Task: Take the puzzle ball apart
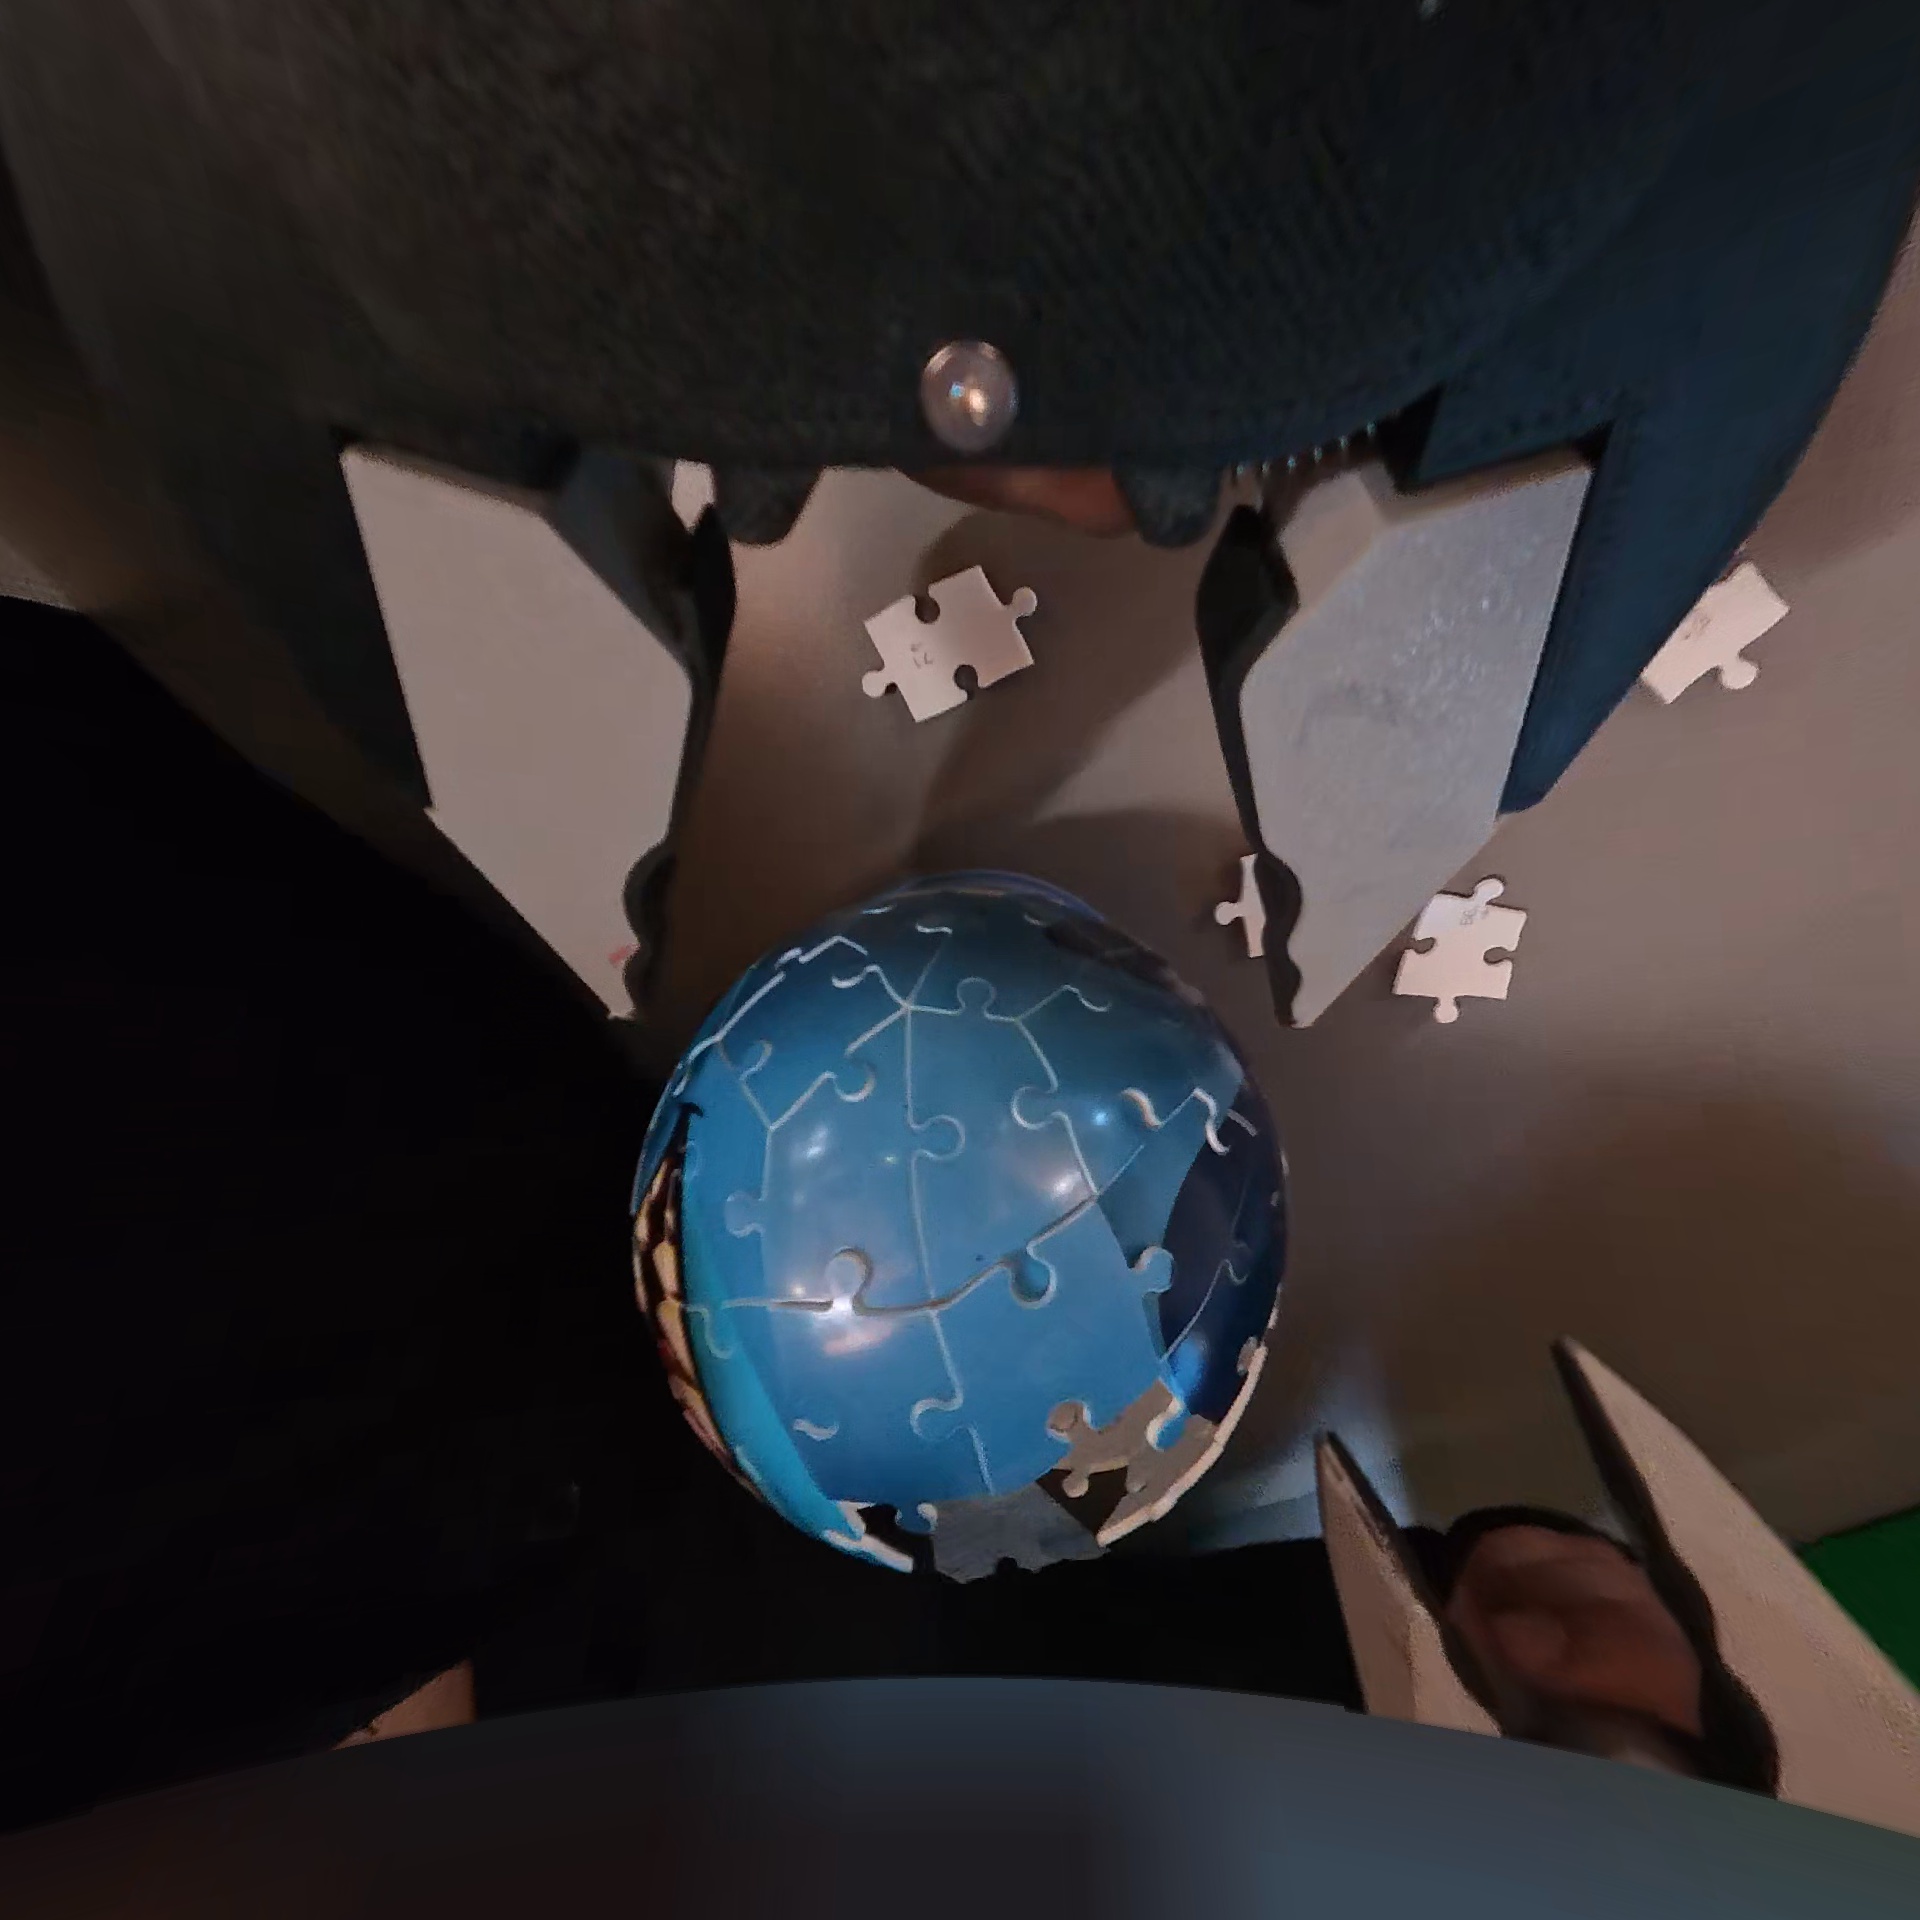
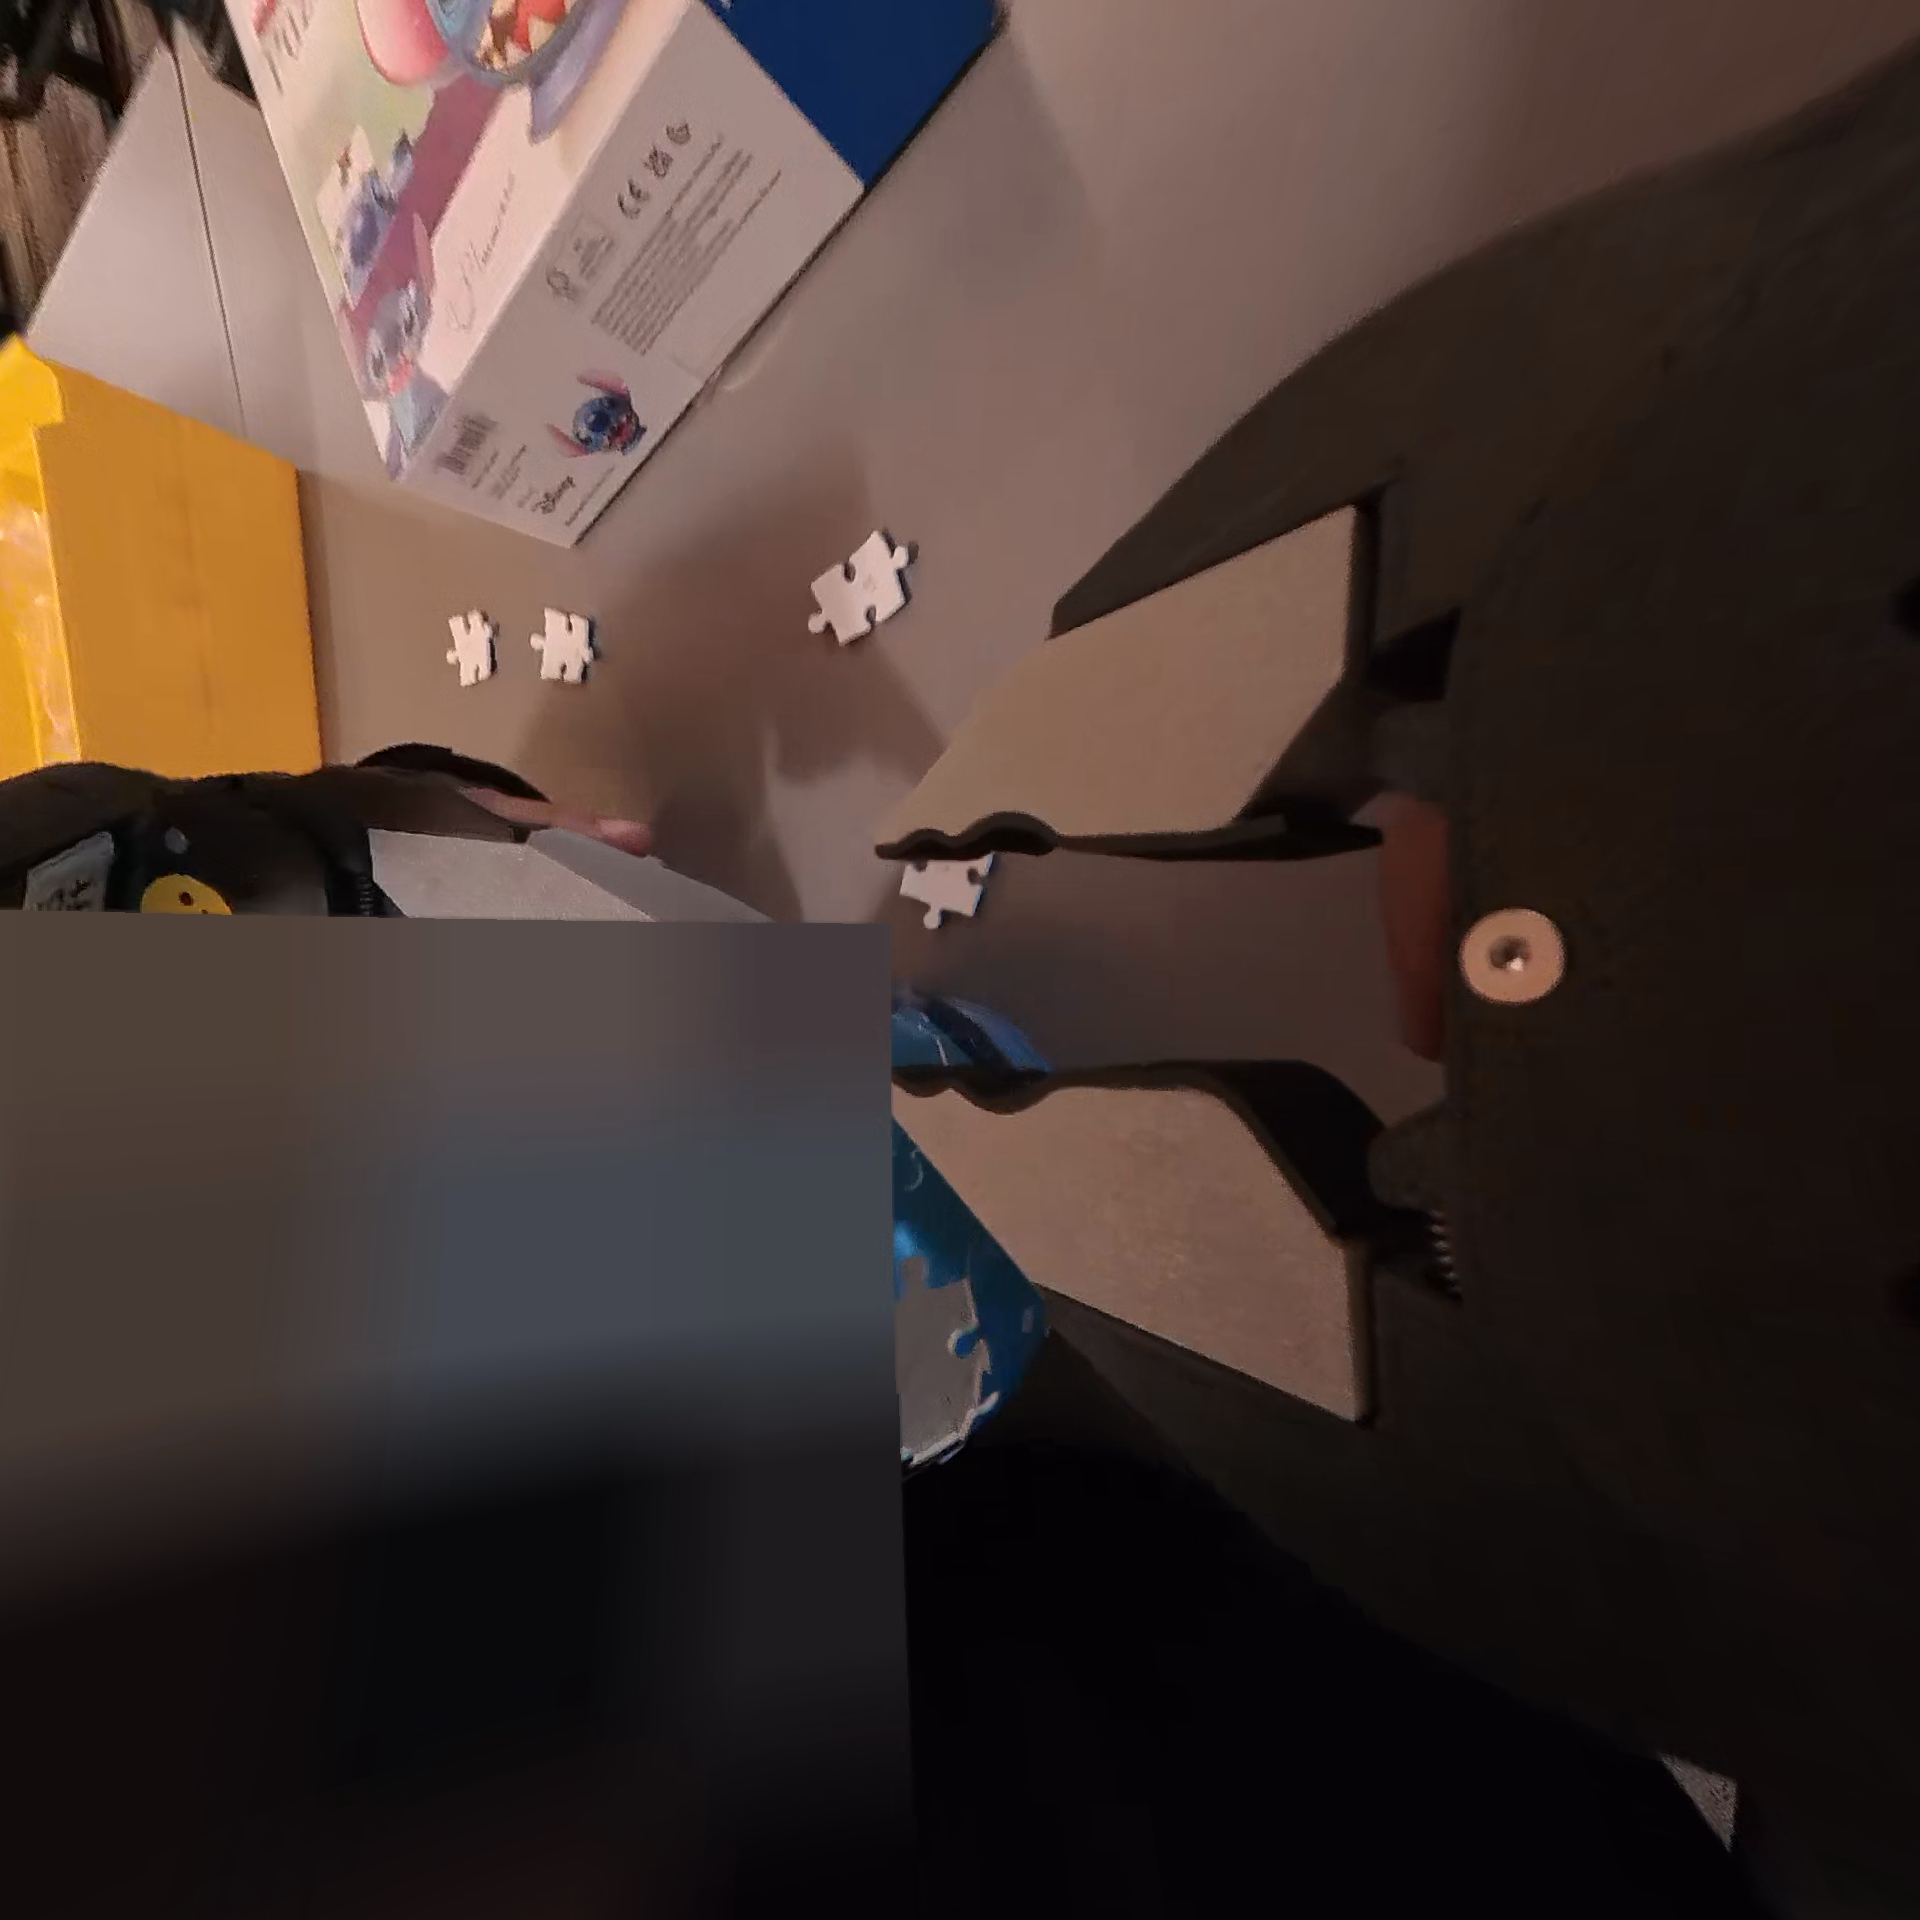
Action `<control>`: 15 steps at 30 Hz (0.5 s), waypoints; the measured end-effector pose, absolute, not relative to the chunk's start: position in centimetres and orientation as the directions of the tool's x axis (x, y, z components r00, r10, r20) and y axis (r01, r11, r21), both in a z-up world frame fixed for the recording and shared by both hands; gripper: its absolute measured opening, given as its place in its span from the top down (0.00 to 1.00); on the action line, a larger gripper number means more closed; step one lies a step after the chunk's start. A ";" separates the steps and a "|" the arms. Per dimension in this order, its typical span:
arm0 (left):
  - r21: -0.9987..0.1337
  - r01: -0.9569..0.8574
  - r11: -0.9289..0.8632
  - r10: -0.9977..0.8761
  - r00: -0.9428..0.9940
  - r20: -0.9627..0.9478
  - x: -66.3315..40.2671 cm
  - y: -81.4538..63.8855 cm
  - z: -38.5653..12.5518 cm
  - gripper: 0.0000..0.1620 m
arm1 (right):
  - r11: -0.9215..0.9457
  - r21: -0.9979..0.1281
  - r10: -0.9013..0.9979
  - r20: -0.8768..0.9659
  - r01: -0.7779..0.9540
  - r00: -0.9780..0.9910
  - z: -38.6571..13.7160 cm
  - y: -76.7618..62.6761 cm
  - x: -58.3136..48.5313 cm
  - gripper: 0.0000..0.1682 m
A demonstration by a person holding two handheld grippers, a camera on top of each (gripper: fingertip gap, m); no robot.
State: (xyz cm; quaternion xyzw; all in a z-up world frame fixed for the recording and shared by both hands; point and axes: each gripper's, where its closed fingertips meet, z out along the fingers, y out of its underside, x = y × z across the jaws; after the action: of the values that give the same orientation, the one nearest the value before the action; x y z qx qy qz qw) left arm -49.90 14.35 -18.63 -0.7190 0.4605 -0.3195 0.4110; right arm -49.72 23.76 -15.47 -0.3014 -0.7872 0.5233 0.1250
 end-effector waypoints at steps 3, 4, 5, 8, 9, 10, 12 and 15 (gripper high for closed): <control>-0.881 -0.405 -0.245 -0.939 0.327 0.111 -49.4 13.8 -18.8 0.32 | 0.247 -0.878 0.566 -0.212 0.409 -0.796 -17.2 23.7 -50.2 0.77; -0.878 -0.416 -0.237 -0.939 0.329 0.098 -49.5 13.8 -18.9 0.33 | 0.251 -0.870 0.558 -0.228 0.425 -0.798 -17.5 23.7 -50.2 0.77; -0.875 -0.426 -0.230 -0.941 0.328 0.087 -49.5 13.8 -18.9 0.34 | 0.256 -0.866 0.557 -0.230 0.429 -0.798 -17.7 23.7 -50.3 0.77; -0.890 -0.397 -0.222 -0.949 0.298 0.104 -49.5 13.3 -18.1 0.38 | 0.256 -0.874 0.554 -0.217 0.413 -0.804 -17.0 23.7 -50.5 0.80; -0.900 -0.374 -0.223 -0.954 0.274 0.123 -49.3 12.9 -17.6 0.41 | 0.245 -0.878 0.549 -0.224 0.411 -0.806 -16.7 23.6 -50.5 0.80; -0.904 -0.362 -0.228 -0.957 0.254 0.140 -49.1 12.5 -17.4 0.43 | 0.235 -0.882 0.542 -0.230 0.409 -0.808 -16.5 23.4 -50.5 0.79; -0.887 -0.397 -0.235 -0.960 0.238 0.148 -49.1 11.9 -17.8 0.44 | 0.236 -0.885 0.541 -0.224 0.402 -0.810 -16.4 23.3 -50.4 0.79; -0.876 -0.419 -0.238 -0.950 0.288 0.121 -49.4 12.6 -18.2 0.41 | 0.250 -0.885 0.556 -0.202 0.394 -0.806 -16.3 23.3 -50.3 0.79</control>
State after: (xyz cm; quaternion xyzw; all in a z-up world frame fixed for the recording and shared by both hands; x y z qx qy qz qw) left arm -49.44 12.62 -18.16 -0.7059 0.4848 -0.3476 0.3818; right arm -50.25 23.32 -16.29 -0.3018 -0.7868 0.5330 0.0762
